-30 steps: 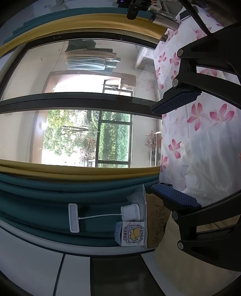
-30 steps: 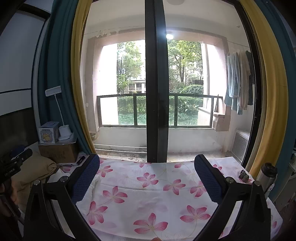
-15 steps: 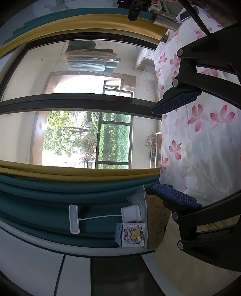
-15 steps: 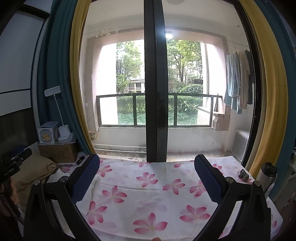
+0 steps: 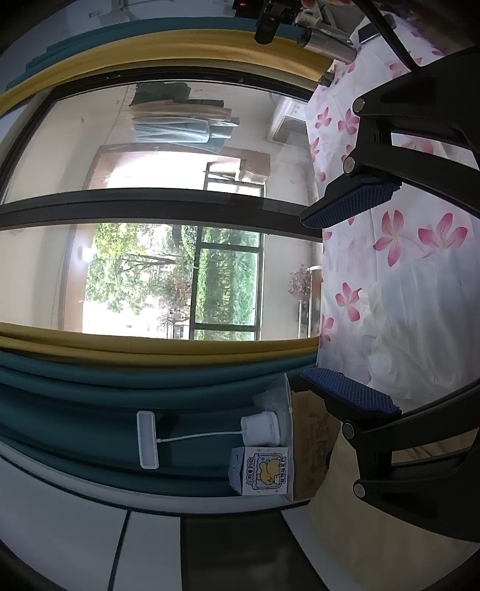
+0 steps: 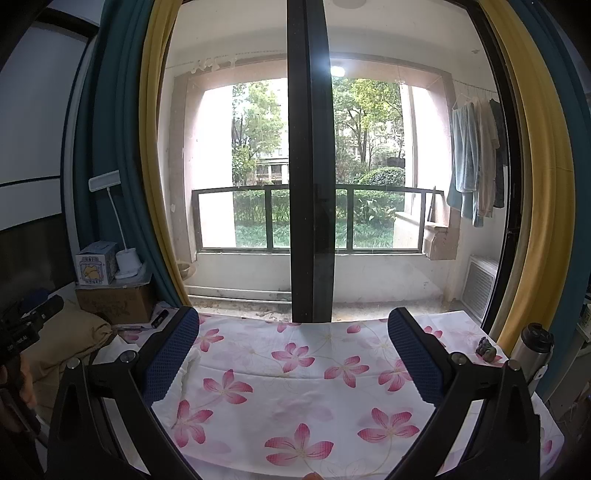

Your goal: Fold large clothes

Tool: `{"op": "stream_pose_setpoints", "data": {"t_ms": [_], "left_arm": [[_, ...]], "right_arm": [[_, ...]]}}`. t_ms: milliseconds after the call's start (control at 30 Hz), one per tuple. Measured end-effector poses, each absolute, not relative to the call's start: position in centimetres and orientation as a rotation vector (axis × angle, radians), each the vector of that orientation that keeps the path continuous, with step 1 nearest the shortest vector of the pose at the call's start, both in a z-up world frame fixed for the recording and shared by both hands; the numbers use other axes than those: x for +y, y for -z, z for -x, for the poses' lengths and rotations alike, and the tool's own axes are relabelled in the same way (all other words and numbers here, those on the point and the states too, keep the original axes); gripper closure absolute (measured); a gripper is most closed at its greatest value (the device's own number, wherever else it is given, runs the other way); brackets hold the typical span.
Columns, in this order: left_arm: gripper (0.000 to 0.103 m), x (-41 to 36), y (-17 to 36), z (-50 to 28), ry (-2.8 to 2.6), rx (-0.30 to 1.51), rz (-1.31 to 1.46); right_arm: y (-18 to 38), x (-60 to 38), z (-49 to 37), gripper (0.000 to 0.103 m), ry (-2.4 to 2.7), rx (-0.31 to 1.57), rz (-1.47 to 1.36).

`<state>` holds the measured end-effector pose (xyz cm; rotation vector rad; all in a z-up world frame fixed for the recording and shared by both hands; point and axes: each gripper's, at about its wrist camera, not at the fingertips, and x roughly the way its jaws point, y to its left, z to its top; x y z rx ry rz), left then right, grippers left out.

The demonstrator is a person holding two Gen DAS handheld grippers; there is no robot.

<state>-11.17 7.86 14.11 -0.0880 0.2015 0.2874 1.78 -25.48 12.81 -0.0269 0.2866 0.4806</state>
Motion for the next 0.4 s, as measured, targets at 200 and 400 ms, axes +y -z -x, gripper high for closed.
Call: {"op": "stream_pose_setpoints", "data": {"t_ms": [200,400], "left_arm": [[0.022,7.84,-14.11,11.2,-0.284,0.203,0.092],[0.022,7.66,-14.07,11.22,-0.269,0.202,0.092]], "right_arm": [[-12.7,-25.71,-1.89,0.002,-0.479,0.29,0.025],[-12.55,-25.77,-2.15,0.002,-0.48,0.294,0.022]]}}
